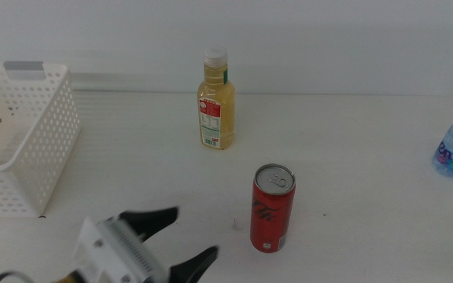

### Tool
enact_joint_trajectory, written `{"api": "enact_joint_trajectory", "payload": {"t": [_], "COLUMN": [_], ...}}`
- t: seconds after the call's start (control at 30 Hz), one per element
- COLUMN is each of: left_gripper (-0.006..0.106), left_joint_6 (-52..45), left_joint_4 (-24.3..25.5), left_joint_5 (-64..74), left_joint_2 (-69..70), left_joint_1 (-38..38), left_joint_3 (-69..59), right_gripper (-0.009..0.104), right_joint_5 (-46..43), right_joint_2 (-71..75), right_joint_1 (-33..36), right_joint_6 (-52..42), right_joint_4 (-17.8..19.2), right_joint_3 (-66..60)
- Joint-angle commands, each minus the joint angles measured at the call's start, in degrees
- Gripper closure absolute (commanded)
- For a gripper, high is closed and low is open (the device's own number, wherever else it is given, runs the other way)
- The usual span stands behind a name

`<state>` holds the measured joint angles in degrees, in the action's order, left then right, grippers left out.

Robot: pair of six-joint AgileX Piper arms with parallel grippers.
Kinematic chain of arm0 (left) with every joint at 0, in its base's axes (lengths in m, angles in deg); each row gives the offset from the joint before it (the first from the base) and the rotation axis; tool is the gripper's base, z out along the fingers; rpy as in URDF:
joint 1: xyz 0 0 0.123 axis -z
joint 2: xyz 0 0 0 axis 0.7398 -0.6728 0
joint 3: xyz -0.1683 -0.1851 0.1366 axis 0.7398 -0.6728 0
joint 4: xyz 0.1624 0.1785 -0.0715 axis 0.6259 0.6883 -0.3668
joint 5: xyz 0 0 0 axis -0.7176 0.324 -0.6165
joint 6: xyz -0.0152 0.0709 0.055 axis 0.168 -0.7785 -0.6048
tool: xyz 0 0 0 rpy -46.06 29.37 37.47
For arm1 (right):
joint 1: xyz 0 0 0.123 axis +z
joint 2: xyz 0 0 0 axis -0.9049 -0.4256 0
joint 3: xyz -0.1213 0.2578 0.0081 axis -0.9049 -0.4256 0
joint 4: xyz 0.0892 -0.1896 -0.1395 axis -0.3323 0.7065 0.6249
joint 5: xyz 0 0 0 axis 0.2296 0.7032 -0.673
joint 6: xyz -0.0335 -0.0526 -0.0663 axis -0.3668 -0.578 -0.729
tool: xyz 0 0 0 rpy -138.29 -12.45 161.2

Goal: Use arms to grab the bottles and put them into the dustbin to the left of the table.

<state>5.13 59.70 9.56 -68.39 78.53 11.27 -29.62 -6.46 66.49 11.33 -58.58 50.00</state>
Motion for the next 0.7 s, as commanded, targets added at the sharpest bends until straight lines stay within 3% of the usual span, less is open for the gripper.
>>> {"api": "enact_joint_trajectory", "payload": {"t": [0.0, 0.2, 0.5, 0.67], "left_gripper": [0.007, 0.007, 0.007, 0.007], "left_joint_6": [1.72, 6.79, 9.10, 9.53], "left_joint_4": [2.46, 5.79, 7.68, 5.14], "left_joint_5": [-1.32, 2.83, -1.58, -1.58], "left_joint_2": [-0.90, -6.76, -17.30, -18.21], "left_joint_1": [0.33, 1.66, 2.38, 4.92], "left_joint_3": [3.18, 11.73, 18.19, 19.68], "right_gripper": [0.005, 0.005, 0.005, 0.005], "right_joint_5": [-0.37, -0.37, -0.37, -0.37], "right_joint_2": [0.30, 0.30, 0.30, 0.30], "right_joint_1": [-0.33, -0.33, -0.33, -0.33], "right_joint_6": [-0.31, -0.31, -0.31, -0.31], "right_joint_4": [0.21, 0.21, 0.21, 0.21], "right_joint_3": [-0.16, -0.16, -0.16, -0.16]}}
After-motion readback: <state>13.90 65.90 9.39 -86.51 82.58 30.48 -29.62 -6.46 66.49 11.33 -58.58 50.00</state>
